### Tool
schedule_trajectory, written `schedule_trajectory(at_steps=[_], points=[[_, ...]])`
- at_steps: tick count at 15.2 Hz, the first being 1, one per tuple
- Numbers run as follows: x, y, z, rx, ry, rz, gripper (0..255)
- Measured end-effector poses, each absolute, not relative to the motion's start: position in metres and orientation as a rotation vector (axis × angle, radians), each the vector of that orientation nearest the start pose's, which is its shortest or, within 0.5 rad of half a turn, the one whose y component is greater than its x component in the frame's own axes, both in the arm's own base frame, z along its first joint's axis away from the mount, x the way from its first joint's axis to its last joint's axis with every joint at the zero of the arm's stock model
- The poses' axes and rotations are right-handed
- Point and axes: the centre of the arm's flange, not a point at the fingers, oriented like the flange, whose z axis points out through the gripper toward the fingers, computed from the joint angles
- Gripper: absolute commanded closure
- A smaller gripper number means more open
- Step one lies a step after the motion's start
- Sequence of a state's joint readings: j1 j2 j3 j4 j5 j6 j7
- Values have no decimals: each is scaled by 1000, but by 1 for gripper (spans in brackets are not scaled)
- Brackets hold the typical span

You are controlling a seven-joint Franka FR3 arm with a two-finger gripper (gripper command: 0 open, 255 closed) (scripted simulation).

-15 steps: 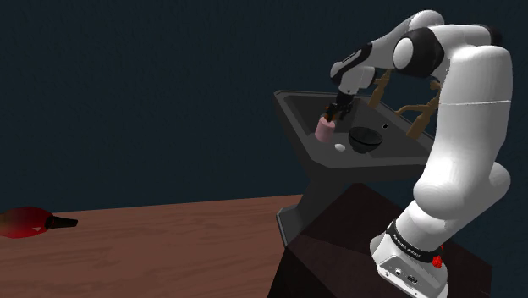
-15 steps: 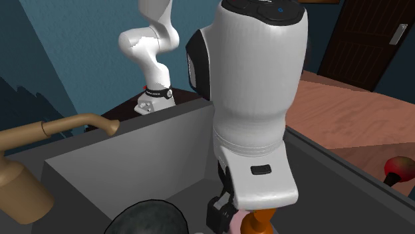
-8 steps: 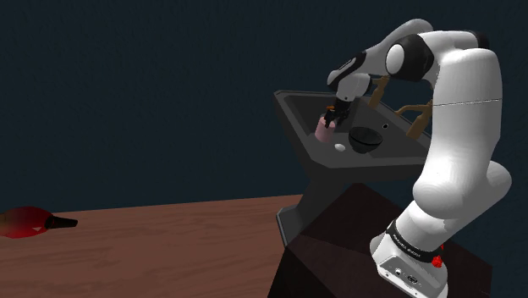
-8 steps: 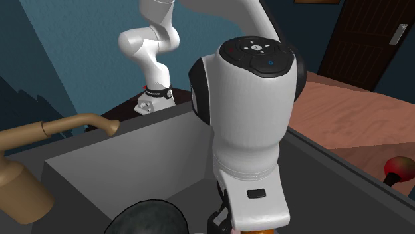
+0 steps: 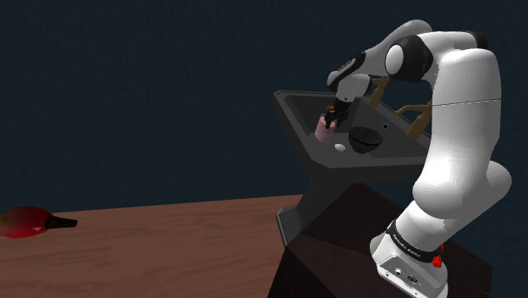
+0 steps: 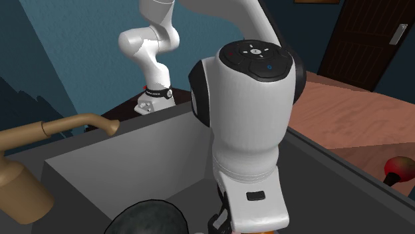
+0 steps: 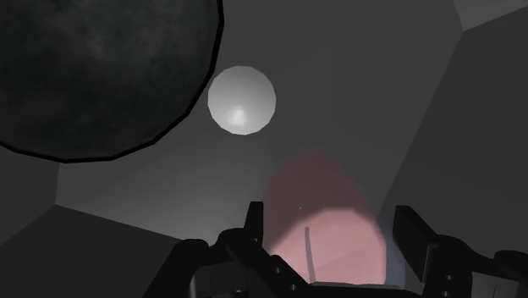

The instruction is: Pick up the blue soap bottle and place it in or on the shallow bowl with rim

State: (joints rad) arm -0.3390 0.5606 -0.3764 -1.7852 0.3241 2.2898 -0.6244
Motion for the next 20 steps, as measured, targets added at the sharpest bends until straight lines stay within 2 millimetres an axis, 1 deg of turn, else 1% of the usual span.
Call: schedule_trajectory(at_steps=[10, 12, 20], points=[[512, -409, 260, -3078, 395, -39, 255], [513, -409, 267, -3078, 394, -38, 255], [512, -409, 309, -3078, 393, -38, 255]])
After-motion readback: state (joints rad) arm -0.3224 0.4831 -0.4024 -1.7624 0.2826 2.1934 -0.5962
